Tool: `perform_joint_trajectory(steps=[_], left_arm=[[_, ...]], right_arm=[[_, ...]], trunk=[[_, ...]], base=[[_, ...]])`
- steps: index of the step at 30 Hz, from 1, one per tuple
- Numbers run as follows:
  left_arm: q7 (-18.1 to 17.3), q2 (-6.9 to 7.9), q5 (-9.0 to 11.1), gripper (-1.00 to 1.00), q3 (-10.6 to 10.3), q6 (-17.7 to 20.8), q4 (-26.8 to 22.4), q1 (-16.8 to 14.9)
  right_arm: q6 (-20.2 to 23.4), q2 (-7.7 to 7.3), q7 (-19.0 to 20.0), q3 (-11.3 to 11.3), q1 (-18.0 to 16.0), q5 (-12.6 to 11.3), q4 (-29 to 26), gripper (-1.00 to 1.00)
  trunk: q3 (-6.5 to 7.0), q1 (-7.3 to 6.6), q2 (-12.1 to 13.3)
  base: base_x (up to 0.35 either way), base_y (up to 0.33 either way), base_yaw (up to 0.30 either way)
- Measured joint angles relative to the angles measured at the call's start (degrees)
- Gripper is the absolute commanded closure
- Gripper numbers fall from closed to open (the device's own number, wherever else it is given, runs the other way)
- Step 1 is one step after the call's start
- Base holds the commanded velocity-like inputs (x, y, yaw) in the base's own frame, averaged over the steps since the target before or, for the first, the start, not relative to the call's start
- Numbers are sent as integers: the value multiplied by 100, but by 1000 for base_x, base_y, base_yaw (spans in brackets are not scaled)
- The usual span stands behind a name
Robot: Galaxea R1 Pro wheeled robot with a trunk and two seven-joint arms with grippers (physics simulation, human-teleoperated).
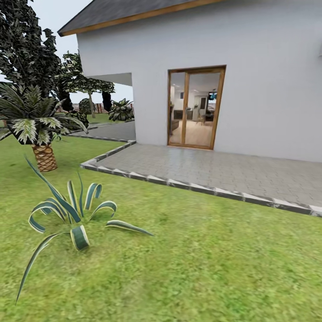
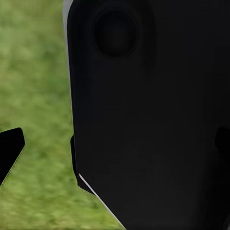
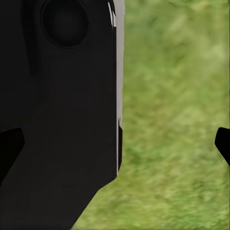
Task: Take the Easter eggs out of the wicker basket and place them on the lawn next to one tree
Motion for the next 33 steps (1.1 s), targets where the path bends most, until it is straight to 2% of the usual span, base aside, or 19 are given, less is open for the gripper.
perform_joint_trajectory(steps=[26,33], left_arm=[[-1,0,-8,-100,-8,0,0,0],[9,29,-15,-100,-1,3,-6,0]], right_arm=[[0,1,0,0,0,0,0,-100],[0,1,0,0,0,0,0,-100]], trunk=[[0,0,0],[0,1,0]], base=[[325,87,0],[226,224,0]])
